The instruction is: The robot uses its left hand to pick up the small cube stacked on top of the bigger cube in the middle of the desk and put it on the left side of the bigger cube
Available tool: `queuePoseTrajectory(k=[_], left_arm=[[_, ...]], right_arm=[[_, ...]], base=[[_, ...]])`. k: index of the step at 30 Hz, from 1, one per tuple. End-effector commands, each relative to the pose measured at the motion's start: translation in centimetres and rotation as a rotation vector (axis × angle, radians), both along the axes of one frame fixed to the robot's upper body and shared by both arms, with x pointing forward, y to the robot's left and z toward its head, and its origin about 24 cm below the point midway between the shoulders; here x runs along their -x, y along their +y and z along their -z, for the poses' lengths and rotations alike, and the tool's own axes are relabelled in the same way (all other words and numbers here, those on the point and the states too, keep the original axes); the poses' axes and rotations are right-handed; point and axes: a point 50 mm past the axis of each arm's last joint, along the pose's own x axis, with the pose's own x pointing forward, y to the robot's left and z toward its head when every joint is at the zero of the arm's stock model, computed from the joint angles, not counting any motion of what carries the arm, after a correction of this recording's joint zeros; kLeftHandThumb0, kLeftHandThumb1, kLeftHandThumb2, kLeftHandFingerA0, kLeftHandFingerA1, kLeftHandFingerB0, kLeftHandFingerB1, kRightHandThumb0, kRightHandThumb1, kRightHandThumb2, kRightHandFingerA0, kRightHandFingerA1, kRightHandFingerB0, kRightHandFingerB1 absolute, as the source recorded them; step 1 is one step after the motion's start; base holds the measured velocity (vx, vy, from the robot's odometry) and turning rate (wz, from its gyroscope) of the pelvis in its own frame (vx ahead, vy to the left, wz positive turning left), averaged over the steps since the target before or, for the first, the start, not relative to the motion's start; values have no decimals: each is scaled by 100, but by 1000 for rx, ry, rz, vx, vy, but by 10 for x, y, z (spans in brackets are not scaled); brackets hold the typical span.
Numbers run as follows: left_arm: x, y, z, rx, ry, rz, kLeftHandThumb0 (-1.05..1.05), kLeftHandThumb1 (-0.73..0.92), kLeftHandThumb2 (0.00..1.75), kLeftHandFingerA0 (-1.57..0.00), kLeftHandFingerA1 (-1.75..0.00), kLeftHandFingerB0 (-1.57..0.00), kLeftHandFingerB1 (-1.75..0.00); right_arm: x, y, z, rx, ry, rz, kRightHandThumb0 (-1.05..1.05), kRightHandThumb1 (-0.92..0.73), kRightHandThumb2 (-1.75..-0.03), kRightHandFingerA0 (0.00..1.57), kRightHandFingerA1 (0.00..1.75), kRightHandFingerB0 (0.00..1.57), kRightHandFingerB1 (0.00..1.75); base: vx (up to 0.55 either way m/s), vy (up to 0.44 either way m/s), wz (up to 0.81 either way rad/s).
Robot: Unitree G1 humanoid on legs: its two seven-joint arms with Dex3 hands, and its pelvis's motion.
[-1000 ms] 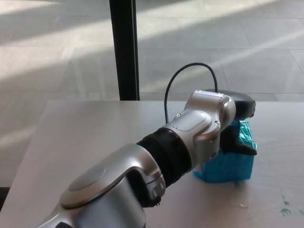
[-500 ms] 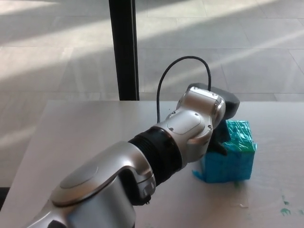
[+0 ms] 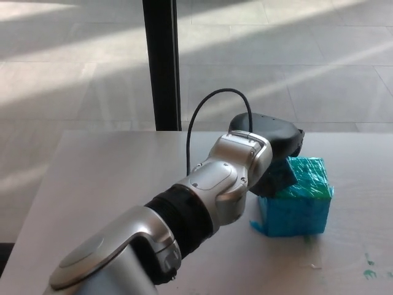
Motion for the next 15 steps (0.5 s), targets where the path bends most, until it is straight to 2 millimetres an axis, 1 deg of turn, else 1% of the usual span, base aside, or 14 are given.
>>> queuePoseTrajectory(k=[1, 2, 3, 5, 6, 7, 8, 9, 10, 11, 12, 13, 14, 15], left_arm=[[1, 12, 19, 58, -92, 74, -23, 69, 61, -70, -125, -62, -83], [1, 13, 21, 68, -96, 77, -24, 68, 62, -69, -133, -63, -90], [1, 14, 21, 61, -102, 80, -22, 66, 64, -70, -141, -65, -93], [0, 15, 22, 81, -103, 83, -25, 68, 62, -72, -143, -67, -86], [0, 16, 21, 82, -121, 99, -25, 68, 63, -73, -144, -70, -88], [0, 16, 20, 78, -131, 108, -25, 69, 62, -71, -137, -67, -86], [-1, 16, 20, 78, -133, 109, -25, 69, 62, -71, -137, -67, -86], [-1, 17, 20, 74, -133, 110, -24, 72, 65, -71, -140, -65, -90], [-2, 17, 20, 68, -132, 109, -24, 72, 65, -71, -140, -65, -90], [-2, 17, 20, 91, -130, 109, -27, 73, 65, -72, -144, -66, -92], [-2, 18, 19, 104, -133, 111, -29, 74, 66, -73, -150, -66, -89], [-3, 18, 19, 109, -135, 113, -29, 74, 66, -73, -150, -66, -89], [-3, 19, 18, 116, -138, 115, -30, 72, 64, -75, -146, -65, -82], [-5, 20, 15, 136, -122, 105, -27, 71, 64, -72, -154, -65, -105]], right_arm=[[-2, -8, -6, 68, -36, 19, -27, -71, -61, 70, 64, 60, 39], [-2, -8, -6, 62, -37, 28, -27, -71, -61, 70, 63, 60, 39], [-2, -8, -6, 58, -40, 31, -27, -71, -61, 68, 61, 60, 39], [-1, -8, -5, 54, -45, 38, -28, -70, -61, 70, 57, 62, 39], [-1, -8, -5, 53, -46, 40, -27, -70, -61, 70, 57, 62, 39], [-2, -9, -5, 52, -49, 46, -26, -69, -60, 71, 62, 62, 40], [-3, -9, -5, 52, -49, 46, -26, -69, -60, 71, 62, 62, 40], [-3, -8, -5, 53, -50, 45, -27, -69, -60, 69, 61, 60, 40], [-2, -8, -5, 54, -52, 42, -27, -69, -60, 69, 61, 60, 40], [-2, -9, -5, 59, -48, 46, -29, -69, -60, 70, 63, 60, 38], [-2, -9, -5, 57, -50, 50, -27, -69, -60, 69, 61, 61, 40], [-2, -9, -5, 56, -51, 51, -27, -69, -60, 69, 61, 61, 40], [-2, -9, -5, 49, -58, 59, -27, -70, -61, 70, 61, 61, 40], [-1, -9, -5, 44, -63, 62, -26, -71, -62, 69, 58, 61, 40]], base=[[0, 0, 0], [0, 0, 0], [0, 0, 0], [0, 0, 0], [0, 0, 0], [0, 0, 0], [0, 0, 0], [0, 0, 0], [0, 0, 0], [0, 0, 0], [0, 0, 0], [0, 0, 0], [0, 0, 0], [0, 0, 0]])
